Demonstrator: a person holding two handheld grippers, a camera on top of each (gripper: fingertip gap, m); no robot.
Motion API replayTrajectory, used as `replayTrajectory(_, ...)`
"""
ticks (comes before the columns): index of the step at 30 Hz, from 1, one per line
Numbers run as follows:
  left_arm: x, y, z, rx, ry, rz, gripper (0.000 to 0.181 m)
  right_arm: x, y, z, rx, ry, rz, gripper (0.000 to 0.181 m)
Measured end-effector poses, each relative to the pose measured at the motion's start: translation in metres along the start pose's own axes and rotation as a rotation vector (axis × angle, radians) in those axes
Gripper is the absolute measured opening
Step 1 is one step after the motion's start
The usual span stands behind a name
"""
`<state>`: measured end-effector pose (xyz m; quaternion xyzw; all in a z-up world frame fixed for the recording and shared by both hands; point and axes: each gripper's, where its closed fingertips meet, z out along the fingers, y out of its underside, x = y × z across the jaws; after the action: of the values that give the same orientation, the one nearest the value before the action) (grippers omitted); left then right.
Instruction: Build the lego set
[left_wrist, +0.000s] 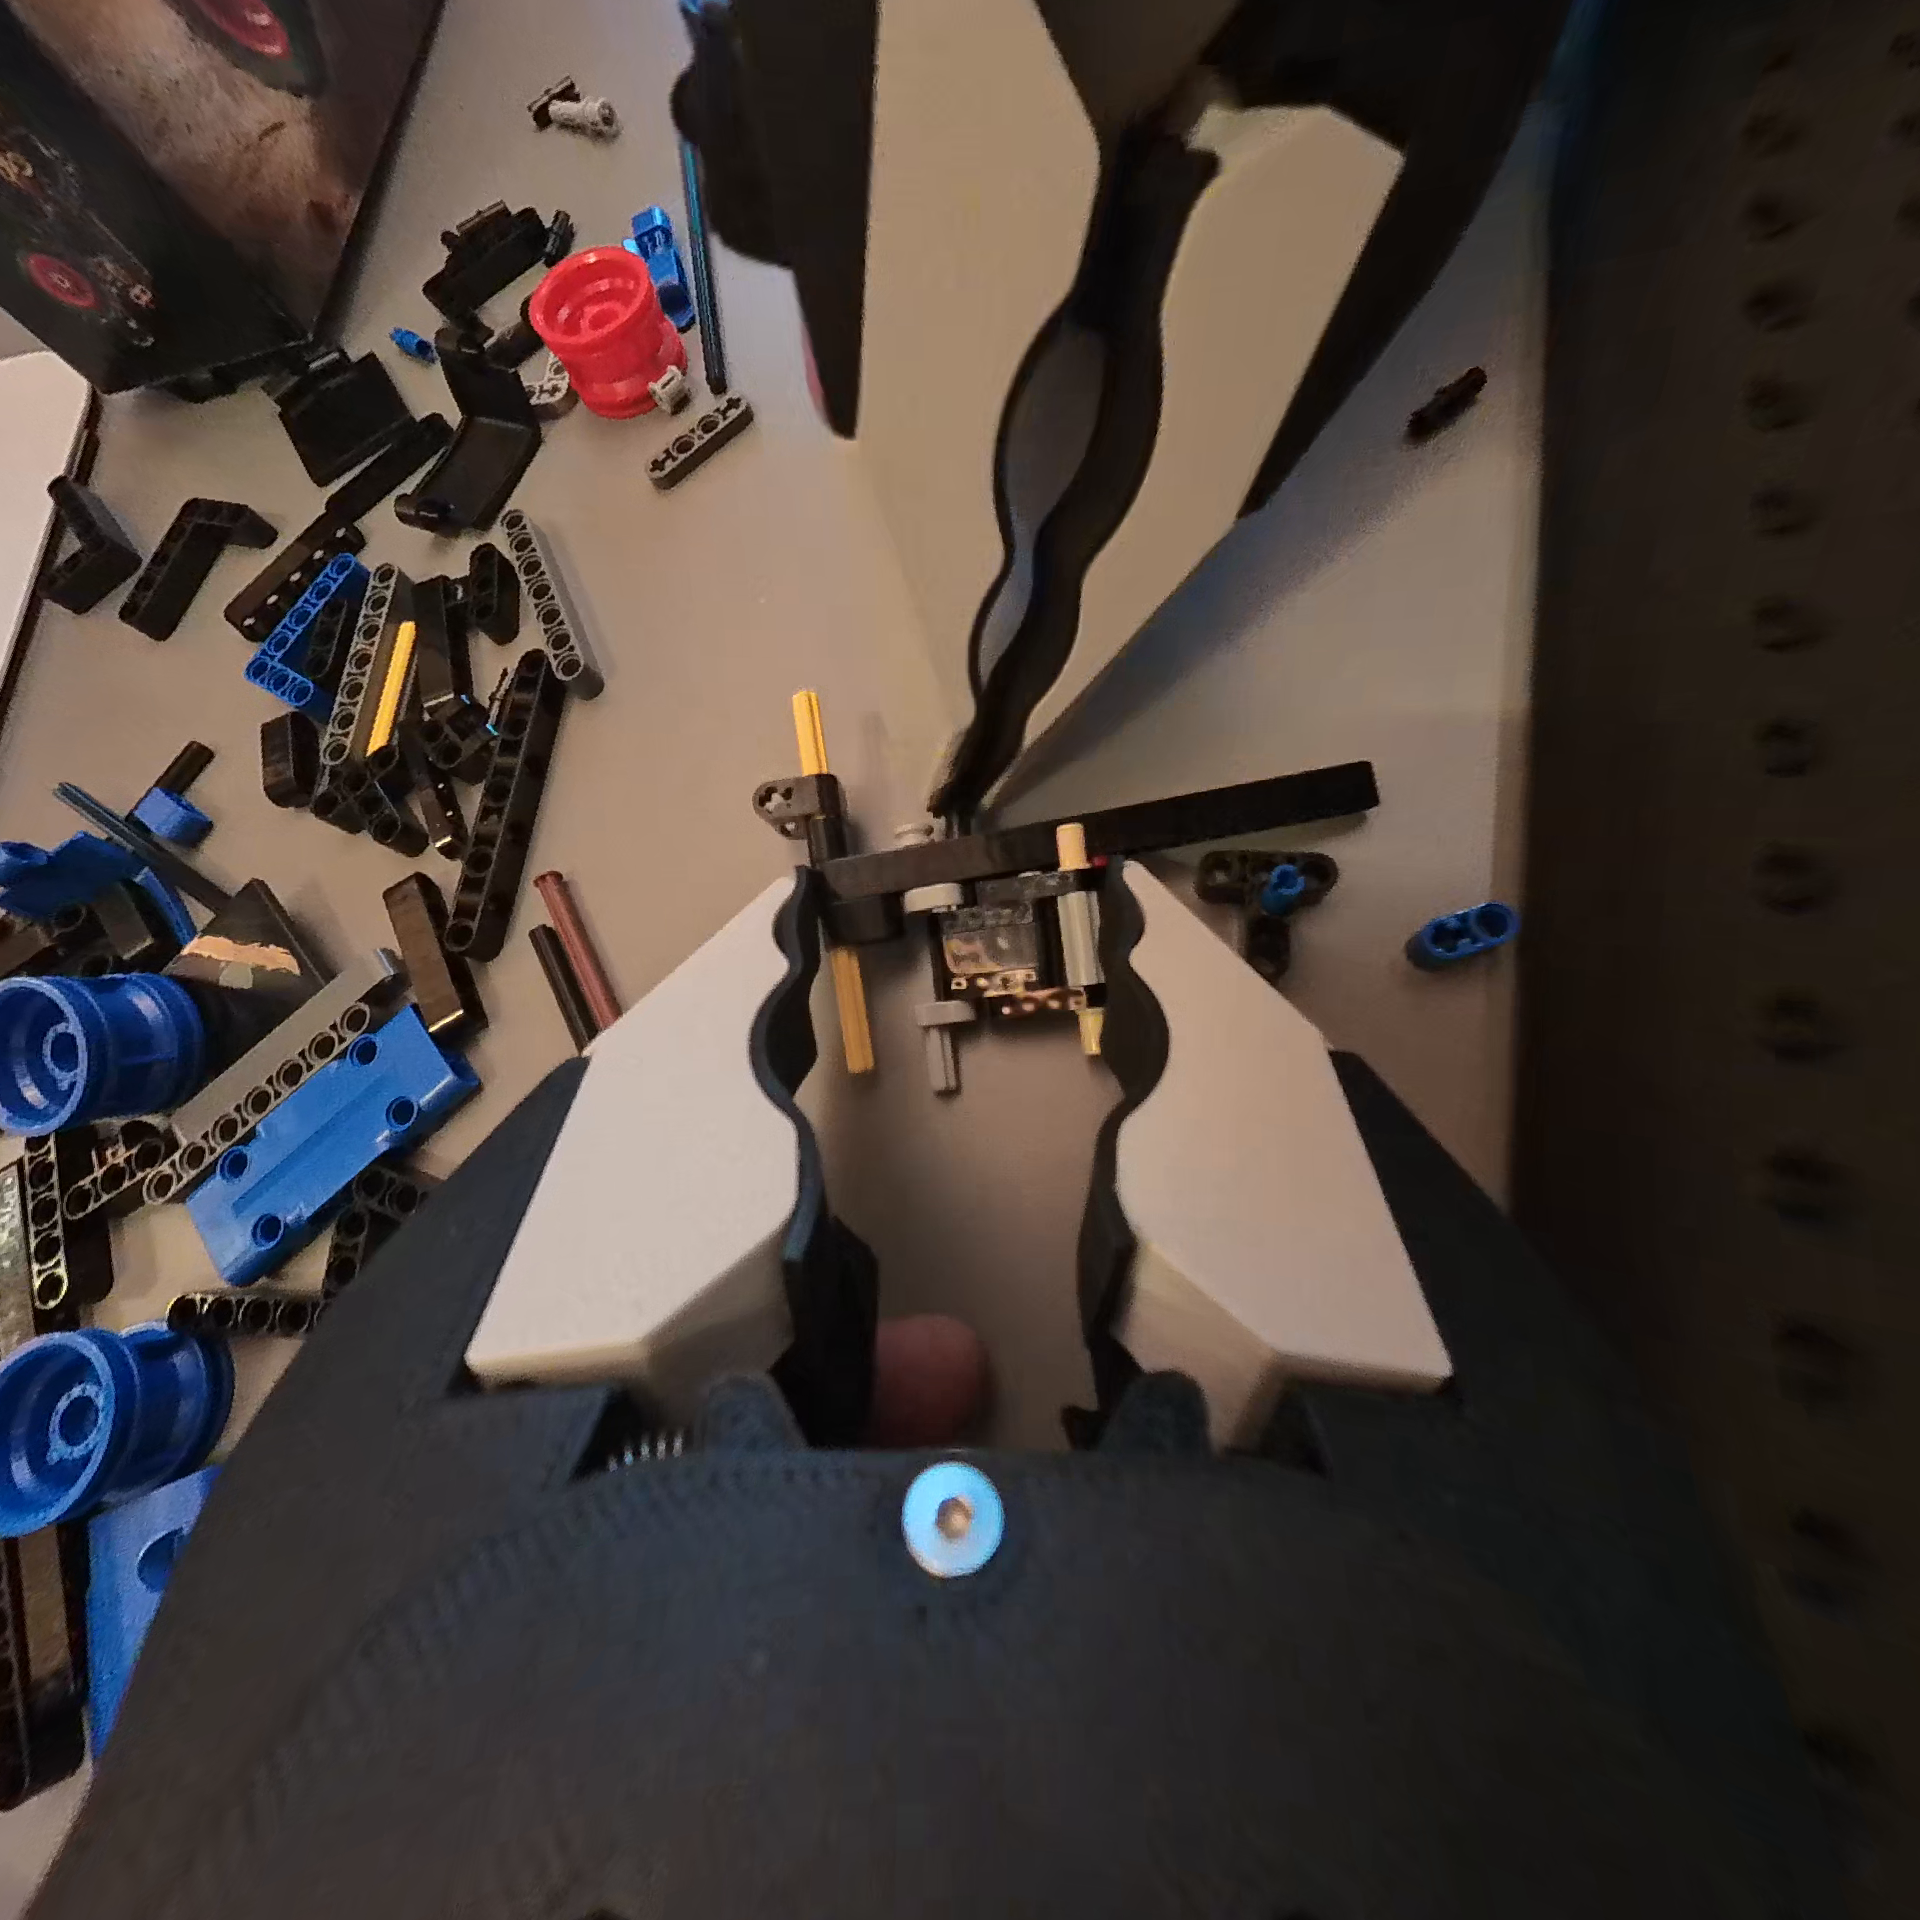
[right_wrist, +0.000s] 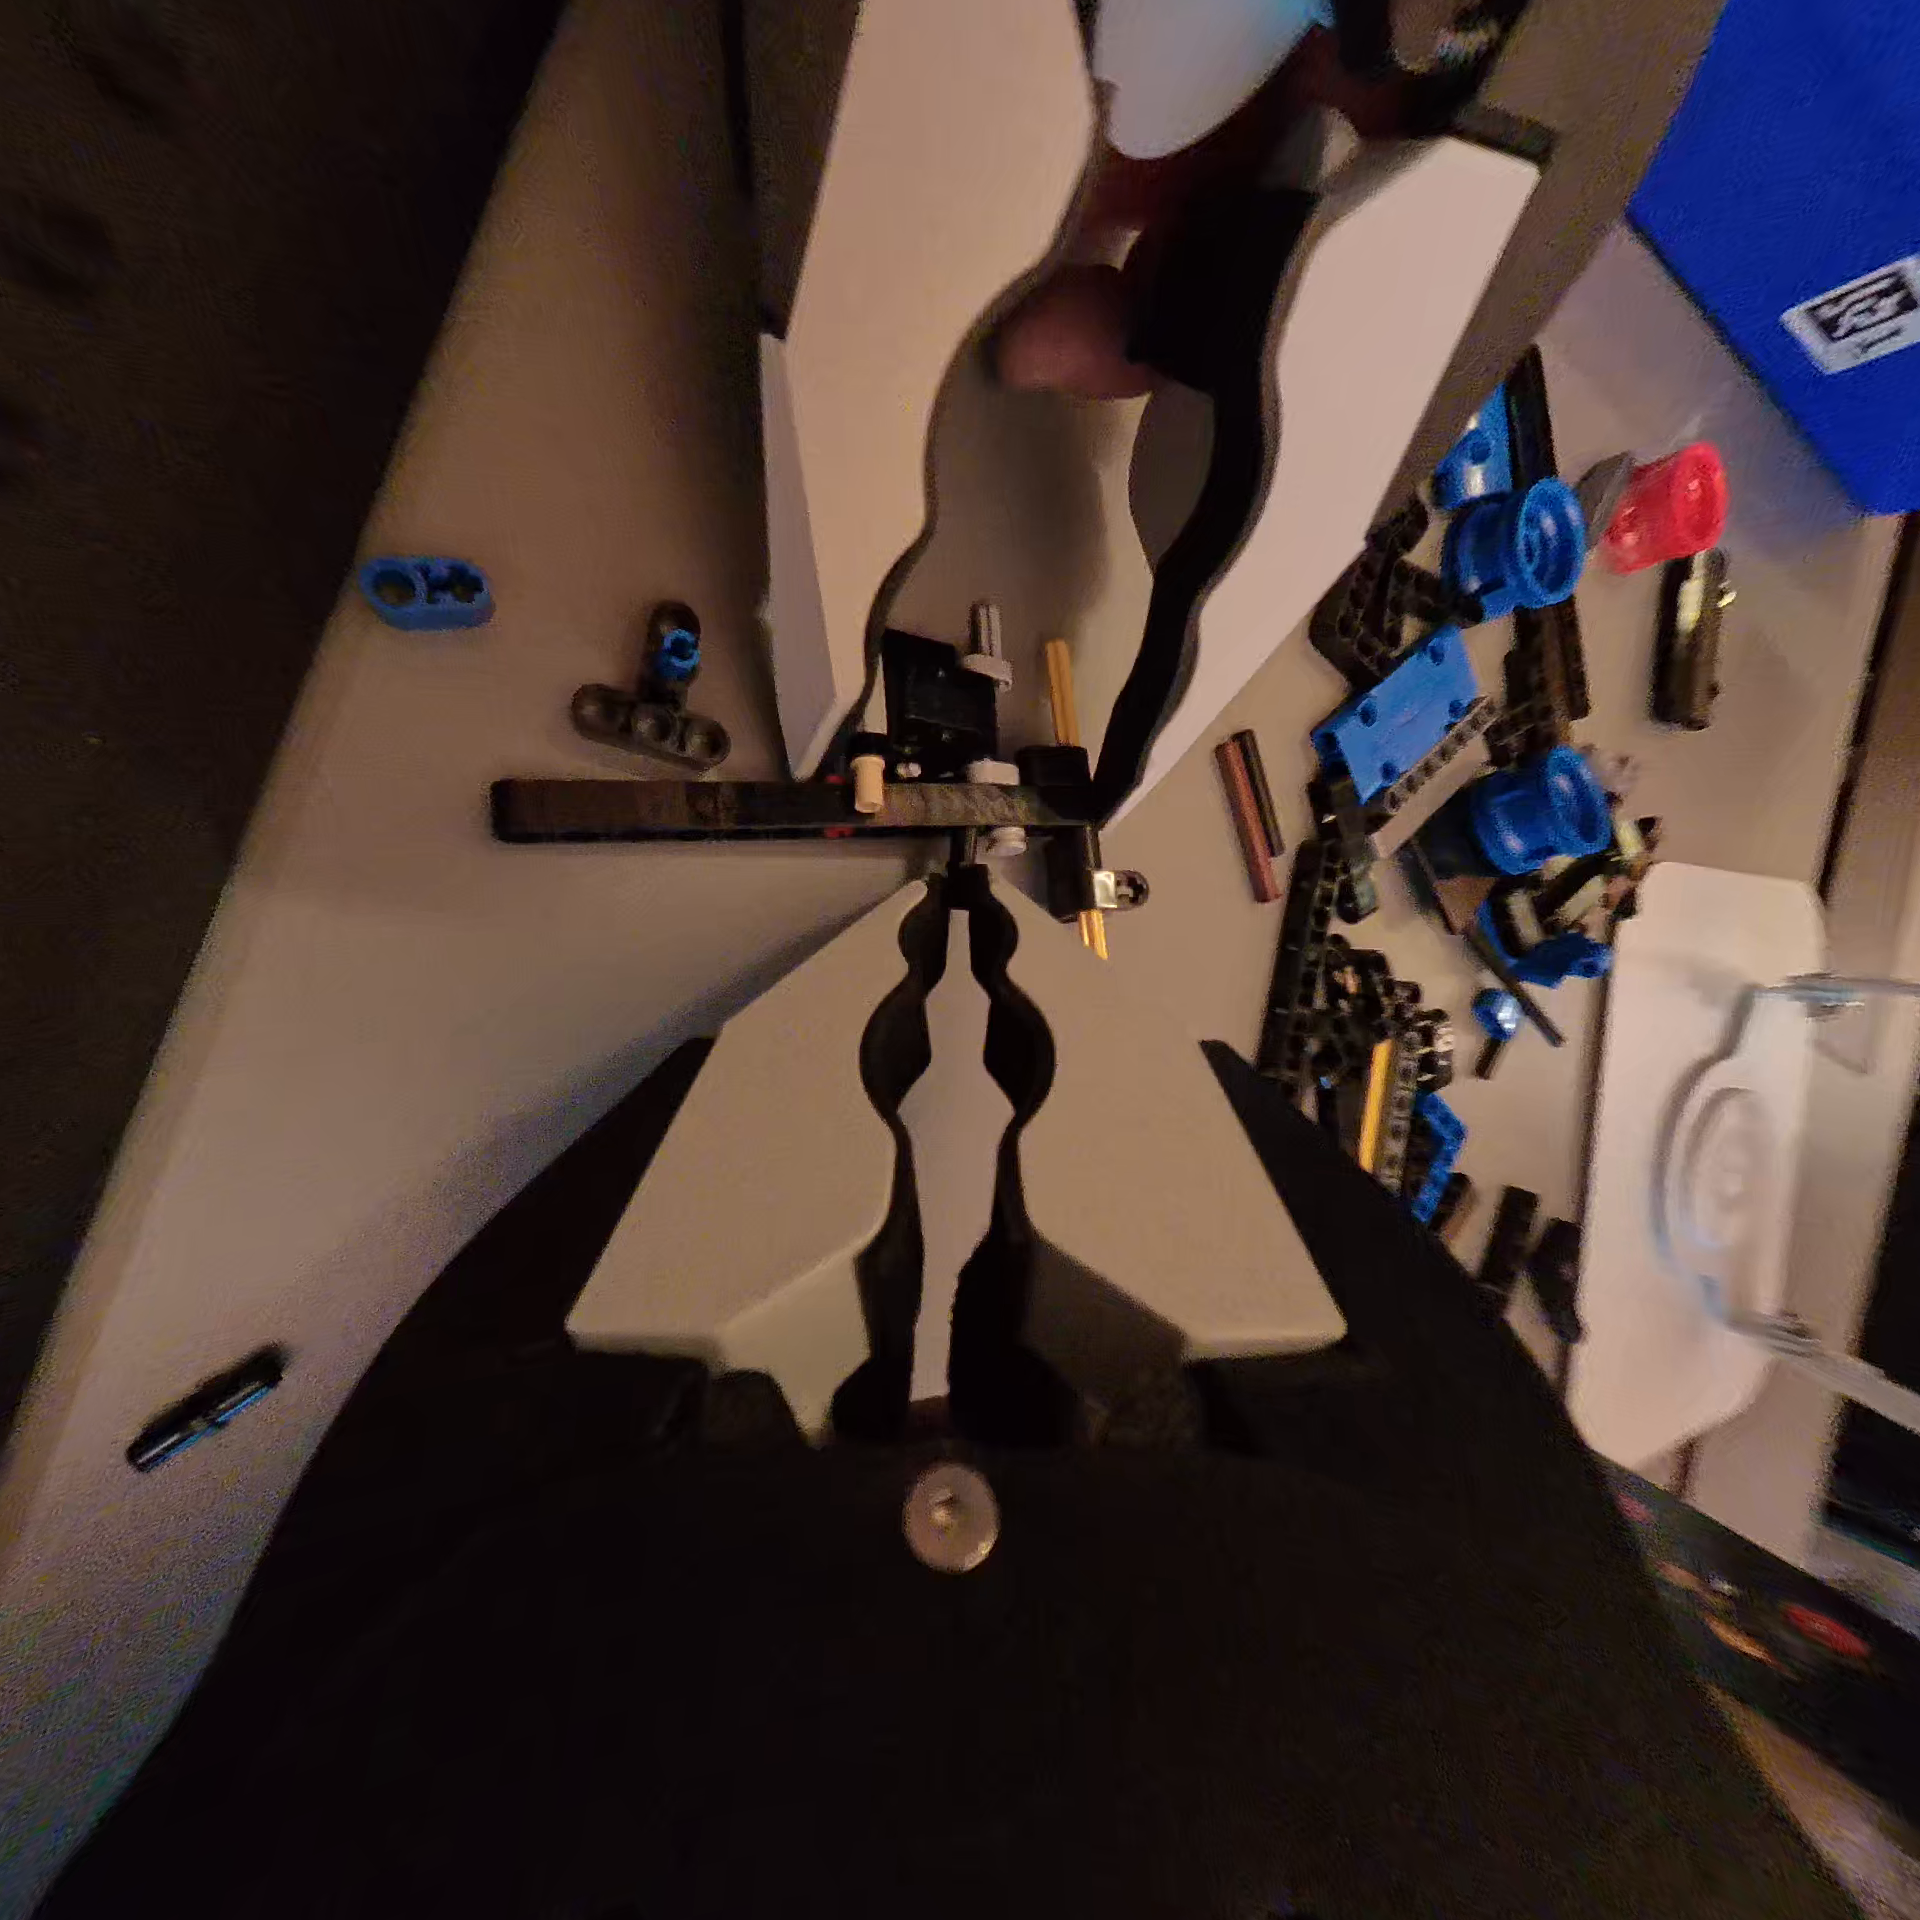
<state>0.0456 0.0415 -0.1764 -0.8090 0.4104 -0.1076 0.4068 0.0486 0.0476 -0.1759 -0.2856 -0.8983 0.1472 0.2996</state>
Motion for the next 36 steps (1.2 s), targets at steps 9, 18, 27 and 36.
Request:
replayTrajectory(9, 0.000, 0.000, 0.000, -0.002, 0.005, -0.005, 0.052, 0.002, 0.001, 0.002, -0.116, 0.096, -0.168, 0.002)
replayTrajectory(18, 0.001, 0.000, 0.000, 0.000, 0.008, -0.001, 0.053, 0.001, -0.002, 0.001, -0.166, 0.113, -0.163, 0.002)
replayTrajectory(27, 0.001, 0.000, 0.000, 0.000, 0.013, -0.002, 0.053, 0.001, -0.006, 0.003, -0.114, 0.087, -0.057, 0.002)
replayTrajectory(36, 0.000, -0.001, 0.001, 0.002, 0.000, -0.001, 0.053, 0.002, 0.002, -0.004, -0.013, 0.010, 0.156, 0.000)
